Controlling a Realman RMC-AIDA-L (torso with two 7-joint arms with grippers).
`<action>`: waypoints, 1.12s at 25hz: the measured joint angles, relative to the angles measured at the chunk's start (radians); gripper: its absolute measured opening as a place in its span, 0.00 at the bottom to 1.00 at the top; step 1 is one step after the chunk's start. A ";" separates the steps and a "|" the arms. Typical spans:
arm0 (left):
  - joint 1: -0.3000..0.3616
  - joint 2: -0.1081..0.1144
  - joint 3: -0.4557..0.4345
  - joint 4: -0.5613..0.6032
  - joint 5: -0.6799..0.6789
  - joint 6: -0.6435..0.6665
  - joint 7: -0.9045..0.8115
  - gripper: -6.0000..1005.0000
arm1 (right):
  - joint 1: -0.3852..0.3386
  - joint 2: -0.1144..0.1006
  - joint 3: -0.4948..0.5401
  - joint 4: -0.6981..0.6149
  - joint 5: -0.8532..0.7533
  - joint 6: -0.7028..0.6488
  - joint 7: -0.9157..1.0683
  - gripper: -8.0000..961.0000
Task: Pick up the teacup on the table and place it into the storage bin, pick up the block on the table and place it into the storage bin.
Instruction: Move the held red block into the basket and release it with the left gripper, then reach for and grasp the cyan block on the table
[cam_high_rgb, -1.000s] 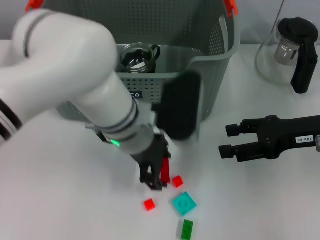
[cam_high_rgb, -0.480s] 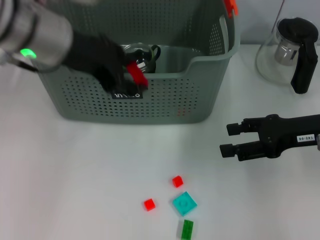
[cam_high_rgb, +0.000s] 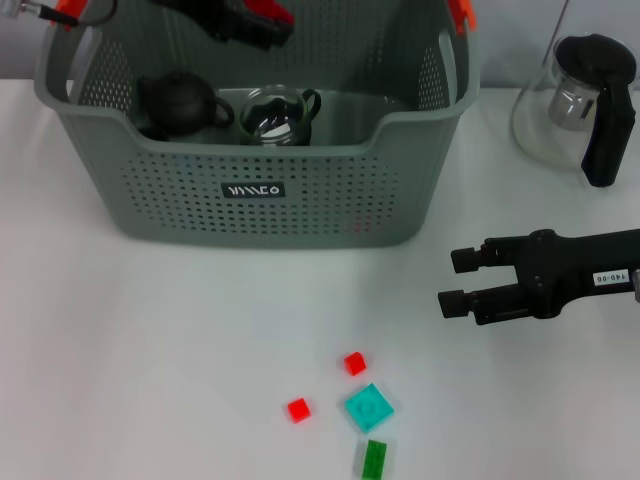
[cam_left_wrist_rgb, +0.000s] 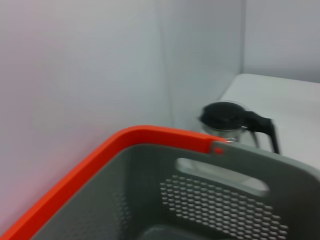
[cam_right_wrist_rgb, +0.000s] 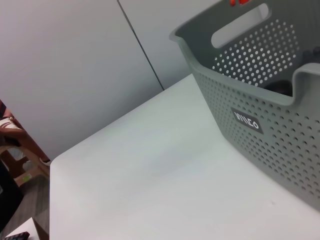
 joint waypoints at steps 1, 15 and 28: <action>-0.017 0.012 0.000 -0.056 0.001 -0.041 0.000 0.68 | -0.001 0.000 0.000 0.001 0.000 0.000 0.000 0.90; 0.012 0.014 -0.007 -0.096 0.044 -0.198 -0.046 0.69 | -0.014 0.000 0.000 0.005 0.000 -0.003 -0.003 0.90; 0.226 -0.048 -0.041 0.260 -0.263 0.196 0.029 0.92 | -0.008 0.000 -0.006 0.002 -0.001 -0.009 -0.014 0.90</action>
